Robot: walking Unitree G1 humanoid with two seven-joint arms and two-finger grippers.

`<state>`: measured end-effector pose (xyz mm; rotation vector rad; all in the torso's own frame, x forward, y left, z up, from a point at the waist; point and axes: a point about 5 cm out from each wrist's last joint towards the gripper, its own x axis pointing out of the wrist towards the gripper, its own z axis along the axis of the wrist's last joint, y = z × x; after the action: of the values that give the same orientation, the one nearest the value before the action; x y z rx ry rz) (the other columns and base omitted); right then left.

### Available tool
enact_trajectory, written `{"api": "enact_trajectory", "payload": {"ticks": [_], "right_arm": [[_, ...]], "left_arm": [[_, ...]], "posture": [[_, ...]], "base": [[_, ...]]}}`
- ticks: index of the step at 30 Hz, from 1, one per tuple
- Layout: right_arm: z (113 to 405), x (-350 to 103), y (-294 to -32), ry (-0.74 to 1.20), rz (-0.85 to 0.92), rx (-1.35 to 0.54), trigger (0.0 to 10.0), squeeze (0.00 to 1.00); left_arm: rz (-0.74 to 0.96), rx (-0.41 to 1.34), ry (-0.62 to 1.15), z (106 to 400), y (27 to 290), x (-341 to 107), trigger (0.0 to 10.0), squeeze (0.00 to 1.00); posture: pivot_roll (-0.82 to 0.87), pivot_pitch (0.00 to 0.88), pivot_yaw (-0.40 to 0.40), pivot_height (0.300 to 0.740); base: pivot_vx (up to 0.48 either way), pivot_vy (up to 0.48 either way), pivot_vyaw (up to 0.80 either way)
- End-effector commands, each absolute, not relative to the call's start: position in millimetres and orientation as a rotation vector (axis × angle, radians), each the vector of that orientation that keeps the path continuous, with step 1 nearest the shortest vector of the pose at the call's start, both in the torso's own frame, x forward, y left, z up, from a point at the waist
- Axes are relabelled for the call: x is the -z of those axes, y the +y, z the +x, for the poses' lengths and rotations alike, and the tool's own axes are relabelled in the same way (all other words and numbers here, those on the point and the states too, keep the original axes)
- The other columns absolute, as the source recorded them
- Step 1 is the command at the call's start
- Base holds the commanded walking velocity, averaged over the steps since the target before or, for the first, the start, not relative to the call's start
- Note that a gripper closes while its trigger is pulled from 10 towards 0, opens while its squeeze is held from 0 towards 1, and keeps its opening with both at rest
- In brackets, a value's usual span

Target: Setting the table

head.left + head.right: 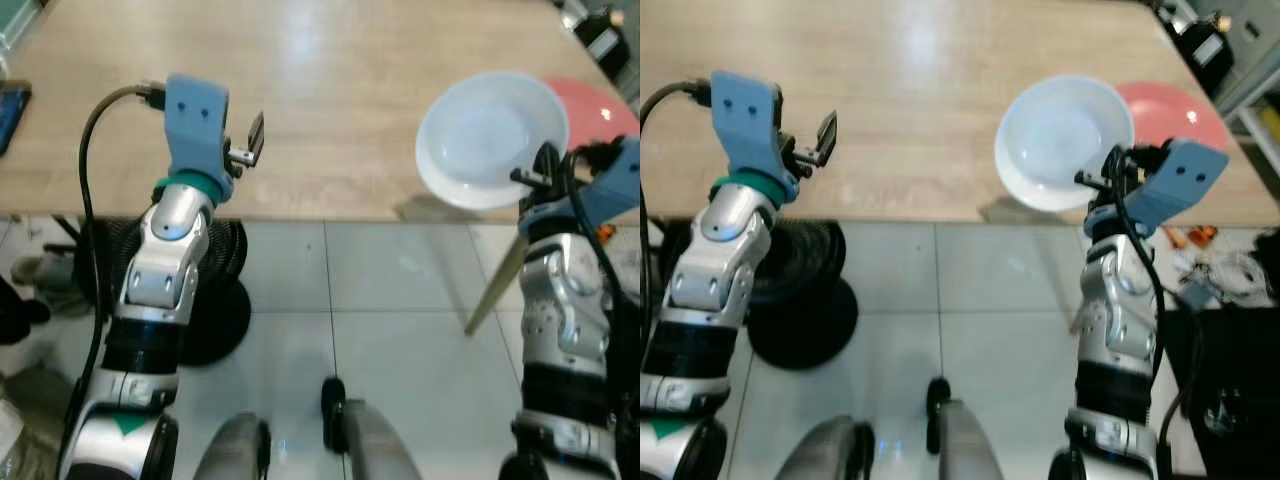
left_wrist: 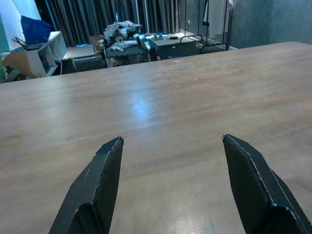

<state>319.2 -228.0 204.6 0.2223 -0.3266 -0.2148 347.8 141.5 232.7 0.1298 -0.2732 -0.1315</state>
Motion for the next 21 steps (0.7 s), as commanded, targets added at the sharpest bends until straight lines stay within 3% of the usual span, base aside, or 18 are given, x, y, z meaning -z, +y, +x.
{"api": "enact_trajectory", "payload": {"ticks": [1, 21], "right_arm": [[317.7, -203.4, -230.7, -0.328, 0.224, 0.23, 10.0, 0.0], [317.1, -201.8, -233.9, -0.323, 0.22, 0.243, 10.0, 0.0]], "left_arm": [[0.137, 0.13, -0.262, 347.9, 140.3, -228.7, 10.0, 0.0], [0.138, 0.137, -0.272, 350.2, 138.2, -230.8, 10.0, 0.0]], "posture": [[0.03, 0.08, 0.001, 0.74], [0.03, 0.081, 0.004, 0.74]], "base": [[-0.345, 0.0, 0.0], [-0.336, 0.0, 0.0]]}}
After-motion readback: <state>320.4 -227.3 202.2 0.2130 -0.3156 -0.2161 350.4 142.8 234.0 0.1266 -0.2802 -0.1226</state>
